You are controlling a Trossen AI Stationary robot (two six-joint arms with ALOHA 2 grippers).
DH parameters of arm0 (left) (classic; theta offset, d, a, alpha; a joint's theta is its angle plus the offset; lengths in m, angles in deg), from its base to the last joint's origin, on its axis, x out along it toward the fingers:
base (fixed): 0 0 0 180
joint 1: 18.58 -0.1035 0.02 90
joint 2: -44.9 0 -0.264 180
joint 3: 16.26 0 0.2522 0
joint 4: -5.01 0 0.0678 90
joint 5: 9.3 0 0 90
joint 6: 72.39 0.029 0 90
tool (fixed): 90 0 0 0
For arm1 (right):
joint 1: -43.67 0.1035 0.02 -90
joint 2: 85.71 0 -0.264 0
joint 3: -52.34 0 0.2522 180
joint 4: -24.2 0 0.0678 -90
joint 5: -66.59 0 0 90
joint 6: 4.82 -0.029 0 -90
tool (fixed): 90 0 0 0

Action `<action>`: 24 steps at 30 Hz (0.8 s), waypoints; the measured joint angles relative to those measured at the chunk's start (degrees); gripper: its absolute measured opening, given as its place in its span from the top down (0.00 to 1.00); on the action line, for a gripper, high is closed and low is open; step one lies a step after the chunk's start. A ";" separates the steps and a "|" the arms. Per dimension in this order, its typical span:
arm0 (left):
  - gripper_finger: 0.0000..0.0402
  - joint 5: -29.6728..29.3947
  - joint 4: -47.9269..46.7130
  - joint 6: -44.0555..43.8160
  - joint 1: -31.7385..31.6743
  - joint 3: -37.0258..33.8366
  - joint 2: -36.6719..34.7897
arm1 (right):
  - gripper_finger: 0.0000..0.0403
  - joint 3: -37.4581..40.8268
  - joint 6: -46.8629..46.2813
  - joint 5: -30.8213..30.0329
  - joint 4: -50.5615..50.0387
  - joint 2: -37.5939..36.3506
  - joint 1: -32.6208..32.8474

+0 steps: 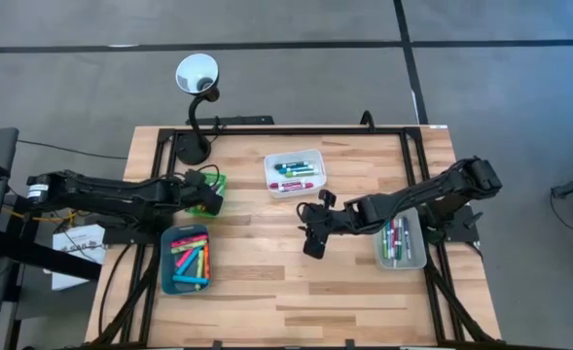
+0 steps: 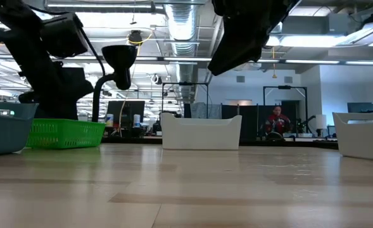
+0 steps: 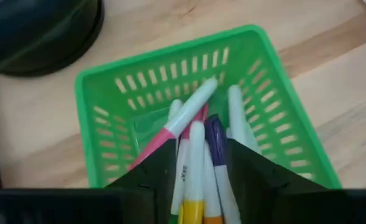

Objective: Pick & Place Markers
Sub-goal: Return to Home Position

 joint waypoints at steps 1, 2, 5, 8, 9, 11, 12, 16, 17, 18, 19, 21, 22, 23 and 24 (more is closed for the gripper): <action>0.66 0.02 -0.13 1.14 -0.26 0.40 -0.08 | 0.71 0.00 0.06 0.02 -0.17 -0.33 -0.13; 0.65 0.15 -0.11 2.33 -0.36 1.17 -0.44 | 0.71 0.00 0.21 0.07 -0.71 -0.83 -0.25; 0.64 0.27 0.42 5.69 0.24 4.95 -2.90 | 0.72 -0.84 0.14 0.22 -3.45 -3.06 -0.43; 0.66 0.27 0.43 9.96 2.17 9.42 -6.53 | 0.72 -1.57 1.01 -0.11 -6.06 -6.79 0.77; 0.67 0.23 0.81 12.47 3.17 10.83 -7.94 | 0.72 -1.57 2.65 -0.31 -6.73 -8.42 1.46; 0.69 0.14 0.80 19.15 5.37 12.41 -11.23 | 0.72 -1.57 7.58 -1.62 -6.71 -12.20 3.28; 0.70 -0.22 0.53 21.90 6.34 12.89 -13.00 | 0.72 -1.57 9.96 -2.51 -6.51 -14.43 4.02; 0.73 -0.43 0.52 26.66 9.79 12.72 -21.95 | 0.72 0.48 14.76 -7.02 -5.44 -24.57 6.24; 0.73 -0.26 0.55 27.37 10.91 12.09 -24.50 | 0.72 2.46 15.15 -8.33 -4.50 -27.29 6.47; 0.74 -0.50 0.40 27.75 11.97 11.19 -27.18 | 0.72 5.02 15.48 -9.54 -2.56 -29.87 6.43; 0.74 -1.29 0.37 27.78 12.96 10.10 -29.76 | 0.72 8.15 15.54 -10.60 -0.06 -32.45 6.21; 0.74 -4.48 0.39 27.77 14.59 7.35 -35.50 | 0.72 15.38 15.54 -11.17 4.65 -37.59 5.27; 0.74 -6.14 0.34 27.77 15.22 5.80 -38.30 | 0.72 18.97 15.19 -11.15 6.93 -40.08 4.79; 0.74 -7.42 0.37 27.99 15.75 4.28 -41.10 | 0.72 22.52 14.80 -11.10 9.08 -42.65 4.24; 0.74 -8.02 0.44 28.87 16.09 2.89 -43.66 | 0.72 25.93 14.80 -11.04 11.24 -45.16 3.67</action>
